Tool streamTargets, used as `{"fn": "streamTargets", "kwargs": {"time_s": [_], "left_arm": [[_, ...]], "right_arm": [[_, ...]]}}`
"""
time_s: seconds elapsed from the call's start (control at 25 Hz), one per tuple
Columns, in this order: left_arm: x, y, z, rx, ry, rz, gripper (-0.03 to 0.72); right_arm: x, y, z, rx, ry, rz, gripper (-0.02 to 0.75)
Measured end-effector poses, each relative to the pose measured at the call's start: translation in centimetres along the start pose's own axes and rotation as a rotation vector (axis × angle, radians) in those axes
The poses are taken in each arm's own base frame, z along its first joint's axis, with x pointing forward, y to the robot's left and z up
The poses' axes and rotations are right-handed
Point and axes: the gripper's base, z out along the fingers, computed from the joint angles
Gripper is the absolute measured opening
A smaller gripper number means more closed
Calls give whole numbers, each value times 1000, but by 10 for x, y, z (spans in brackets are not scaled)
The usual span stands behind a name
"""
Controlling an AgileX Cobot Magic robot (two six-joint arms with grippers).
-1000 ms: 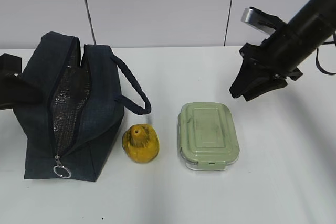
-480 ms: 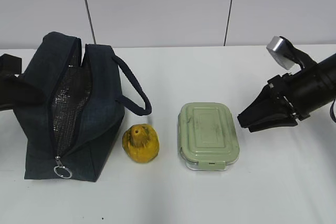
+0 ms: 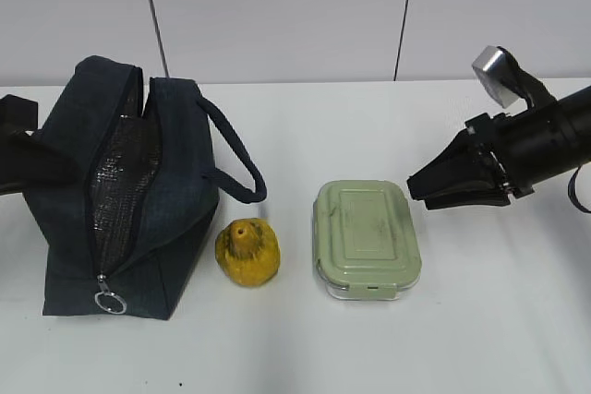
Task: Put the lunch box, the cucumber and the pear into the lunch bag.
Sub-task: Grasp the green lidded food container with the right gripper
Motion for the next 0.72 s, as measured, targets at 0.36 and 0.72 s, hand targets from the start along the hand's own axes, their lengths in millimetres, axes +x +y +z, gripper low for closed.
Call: {"fn": "streamTargets", "kwargs": {"time_s": [0.36, 0.72], "left_arm": [[0, 0, 0, 1, 1, 0, -18], [0, 0, 0, 1, 2, 0, -18]], "right_arm": [[-6, -14, 0, 127, -66, 57, 651], [7, -50, 35, 34, 10, 186, 642]]}}
